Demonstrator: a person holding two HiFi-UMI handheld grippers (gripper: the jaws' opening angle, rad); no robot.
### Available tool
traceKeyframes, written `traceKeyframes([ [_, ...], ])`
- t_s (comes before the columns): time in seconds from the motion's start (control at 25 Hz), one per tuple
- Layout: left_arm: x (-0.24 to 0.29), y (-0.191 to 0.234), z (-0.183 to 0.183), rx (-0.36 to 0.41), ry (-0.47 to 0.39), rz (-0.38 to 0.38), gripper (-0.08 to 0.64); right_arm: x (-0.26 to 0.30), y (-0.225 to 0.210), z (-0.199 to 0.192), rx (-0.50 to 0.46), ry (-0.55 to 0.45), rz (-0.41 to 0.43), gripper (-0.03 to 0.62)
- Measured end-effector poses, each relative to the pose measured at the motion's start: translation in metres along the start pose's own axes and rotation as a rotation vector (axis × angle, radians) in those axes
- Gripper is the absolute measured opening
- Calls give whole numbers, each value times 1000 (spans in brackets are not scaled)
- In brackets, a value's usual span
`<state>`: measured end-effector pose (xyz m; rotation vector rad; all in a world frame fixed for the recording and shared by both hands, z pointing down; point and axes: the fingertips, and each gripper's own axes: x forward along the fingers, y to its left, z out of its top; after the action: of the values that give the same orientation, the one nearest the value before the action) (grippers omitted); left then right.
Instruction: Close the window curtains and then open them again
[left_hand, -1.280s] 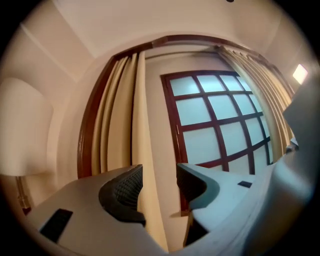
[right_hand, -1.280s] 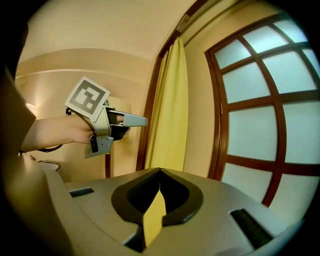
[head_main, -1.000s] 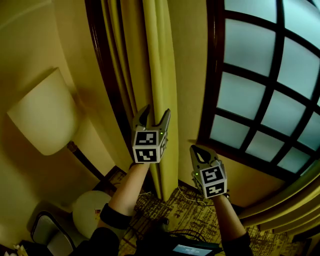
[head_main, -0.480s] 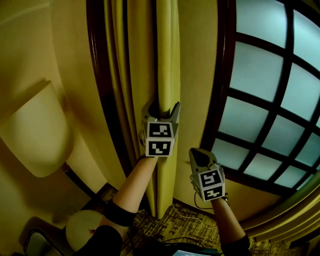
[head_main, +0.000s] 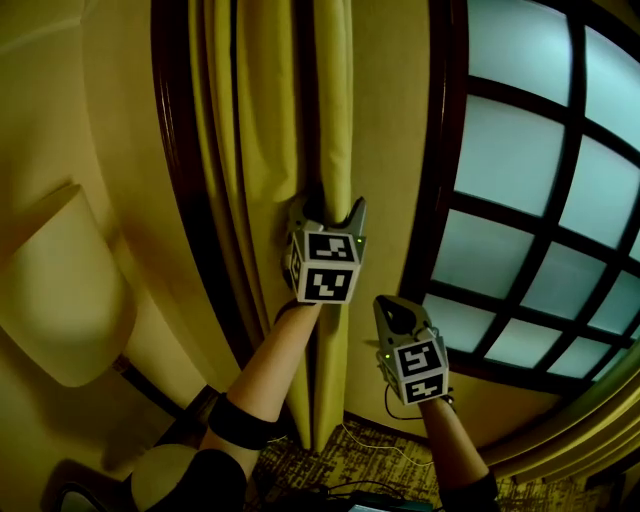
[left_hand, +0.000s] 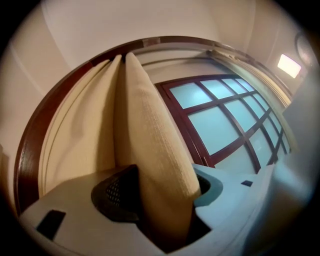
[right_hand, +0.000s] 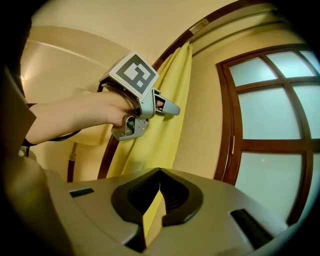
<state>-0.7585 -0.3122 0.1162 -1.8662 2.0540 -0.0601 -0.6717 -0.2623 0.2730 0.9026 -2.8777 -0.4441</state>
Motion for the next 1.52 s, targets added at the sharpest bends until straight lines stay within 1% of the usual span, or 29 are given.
traceKeyframes([
  [0.04,2,0,0,11,-6,-1,258,3,-3,0,6,-2,-4,15],
  [0.2,4,-5,8,88,-58,-5,57,15,-14,-4,32,-6,-24,15],
  [0.24,4,-8,10,105,-67,-20,18,18,-17,-7,38,-6,-31,15],
  [0.28,4,-12,11,117,-74,-40,7,22,-19,-9,45,-5,-38,15],
  [0.36,6,-19,13,138,-88,-80,2,28,-23,-12,54,-1,-52,15],
  [0.52,16,-32,14,184,-114,-126,0,35,-35,-23,48,22,-90,15],
  [0.72,34,-50,18,181,-143,-194,2,30,-53,-20,35,51,-146,17],
  [0.84,46,-61,22,181,-163,-220,2,19,-72,-19,37,67,-202,17],
  [0.92,54,-73,27,213,-180,-223,2,8,-89,-21,49,76,-249,17],
  [1.0,62,-91,34,236,-204,-240,2,-9,-108,-26,63,85,-306,17],
  [1.16,71,-133,46,229,-251,-299,3,-52,-147,-48,90,114,-441,17],
  [1.28,72,-163,57,243,-268,-336,2,-77,-159,-50,124,124,-471,17],
  [1.52,67,-247,78,275,-291,-437,3,-129,-192,-59,122,129,-531,17],
])
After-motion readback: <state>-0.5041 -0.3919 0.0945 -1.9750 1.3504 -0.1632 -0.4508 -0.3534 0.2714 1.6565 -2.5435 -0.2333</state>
